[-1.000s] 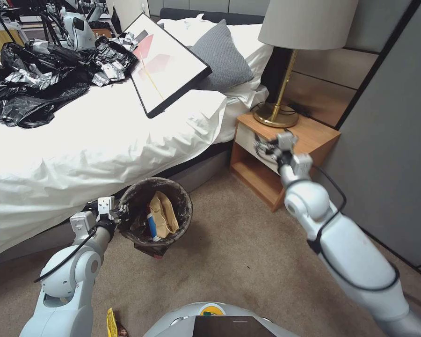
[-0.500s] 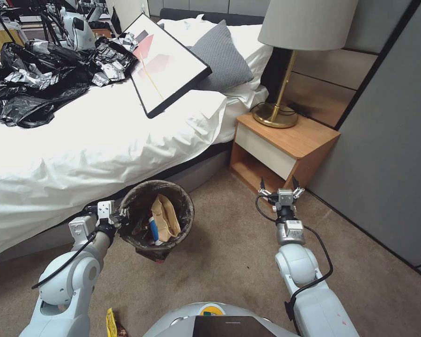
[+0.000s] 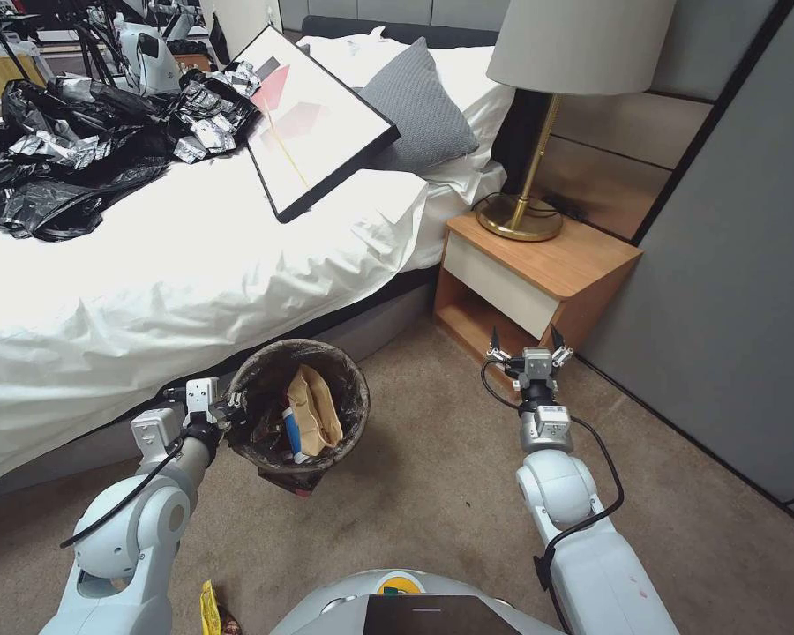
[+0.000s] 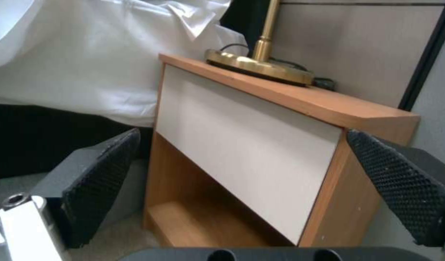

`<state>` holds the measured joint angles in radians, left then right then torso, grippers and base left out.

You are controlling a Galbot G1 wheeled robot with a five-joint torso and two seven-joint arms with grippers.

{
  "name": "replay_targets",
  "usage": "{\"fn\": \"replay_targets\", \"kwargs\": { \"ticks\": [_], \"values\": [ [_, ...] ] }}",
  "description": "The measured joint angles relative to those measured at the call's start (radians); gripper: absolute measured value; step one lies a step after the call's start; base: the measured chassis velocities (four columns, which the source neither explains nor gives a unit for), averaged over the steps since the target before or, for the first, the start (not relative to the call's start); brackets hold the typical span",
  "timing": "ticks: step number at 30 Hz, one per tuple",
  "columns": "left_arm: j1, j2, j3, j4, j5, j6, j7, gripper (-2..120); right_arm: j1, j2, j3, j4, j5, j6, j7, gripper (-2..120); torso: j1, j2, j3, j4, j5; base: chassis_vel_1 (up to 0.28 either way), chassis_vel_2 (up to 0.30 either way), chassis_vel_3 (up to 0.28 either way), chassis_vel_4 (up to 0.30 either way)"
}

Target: Pick up the trash bin, then pick up the garbage from the floor and place it into the trash bin.

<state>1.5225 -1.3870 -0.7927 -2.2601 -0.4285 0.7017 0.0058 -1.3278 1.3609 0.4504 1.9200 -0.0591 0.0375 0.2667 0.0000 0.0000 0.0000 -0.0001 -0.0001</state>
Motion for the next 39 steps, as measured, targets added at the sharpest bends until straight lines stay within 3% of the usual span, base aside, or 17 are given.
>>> {"fn": "replay_targets", "kwargs": {
  "ticks": [39],
  "values": [
    [-0.017, -0.006, -0.024, 0.013, -0.019, 0.007, -0.001, 5, 0.040, 0.004, -0.039, -0.018, 0.022, -0.050, 0.016, 100, 0.000, 0.000, 0.000, 0.0000, 0.0000, 0.000, 0.000, 0.000, 0.000]
  ]
}}
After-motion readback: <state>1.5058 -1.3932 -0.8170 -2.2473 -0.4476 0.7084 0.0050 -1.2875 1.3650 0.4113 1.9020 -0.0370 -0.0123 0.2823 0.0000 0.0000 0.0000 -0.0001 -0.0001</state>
